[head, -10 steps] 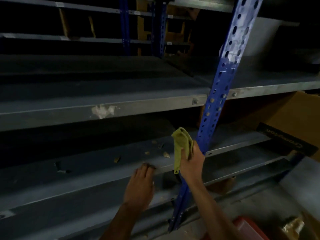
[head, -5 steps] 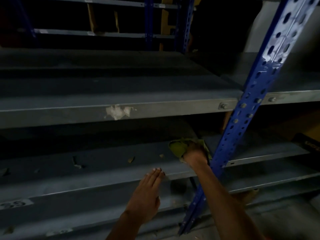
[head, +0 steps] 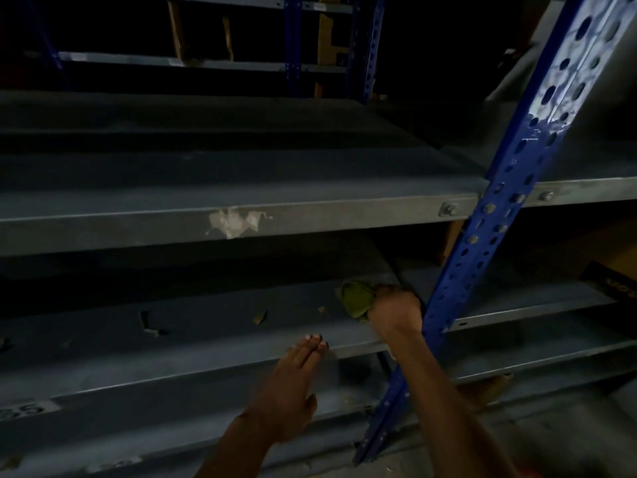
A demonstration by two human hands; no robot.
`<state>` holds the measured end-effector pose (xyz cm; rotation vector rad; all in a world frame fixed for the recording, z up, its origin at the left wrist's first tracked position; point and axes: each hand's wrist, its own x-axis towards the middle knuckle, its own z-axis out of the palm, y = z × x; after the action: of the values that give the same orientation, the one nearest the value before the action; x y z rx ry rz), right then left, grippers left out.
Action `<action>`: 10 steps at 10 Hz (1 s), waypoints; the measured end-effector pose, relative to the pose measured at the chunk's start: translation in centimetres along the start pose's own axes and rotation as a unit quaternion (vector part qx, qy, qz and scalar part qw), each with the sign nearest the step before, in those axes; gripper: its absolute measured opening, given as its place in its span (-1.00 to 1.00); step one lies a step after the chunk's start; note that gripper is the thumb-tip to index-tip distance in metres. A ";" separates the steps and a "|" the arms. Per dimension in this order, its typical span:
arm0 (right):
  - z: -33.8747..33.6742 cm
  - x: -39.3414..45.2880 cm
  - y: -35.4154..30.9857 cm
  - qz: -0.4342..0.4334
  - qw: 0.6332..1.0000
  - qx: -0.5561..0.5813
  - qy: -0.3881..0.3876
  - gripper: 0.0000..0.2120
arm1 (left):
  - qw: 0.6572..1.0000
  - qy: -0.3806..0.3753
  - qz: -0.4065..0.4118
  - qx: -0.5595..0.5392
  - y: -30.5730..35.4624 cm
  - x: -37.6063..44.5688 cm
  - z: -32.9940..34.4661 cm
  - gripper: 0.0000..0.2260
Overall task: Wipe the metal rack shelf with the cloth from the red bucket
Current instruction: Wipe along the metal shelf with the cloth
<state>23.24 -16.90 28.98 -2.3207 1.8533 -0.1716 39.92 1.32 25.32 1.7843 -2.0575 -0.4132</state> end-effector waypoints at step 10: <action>0.7 3.0 0.8 -0.111 0.988 0.099 -0.030 -0.61 | 0.992 -0.018 0.044 0.116 -3.7 0.0 -1.6 -0.22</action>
<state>23.26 -20.01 28.08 -2.3573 1.4744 -0.2958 43.95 0.84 25.04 1.8156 -2.2808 -0.1875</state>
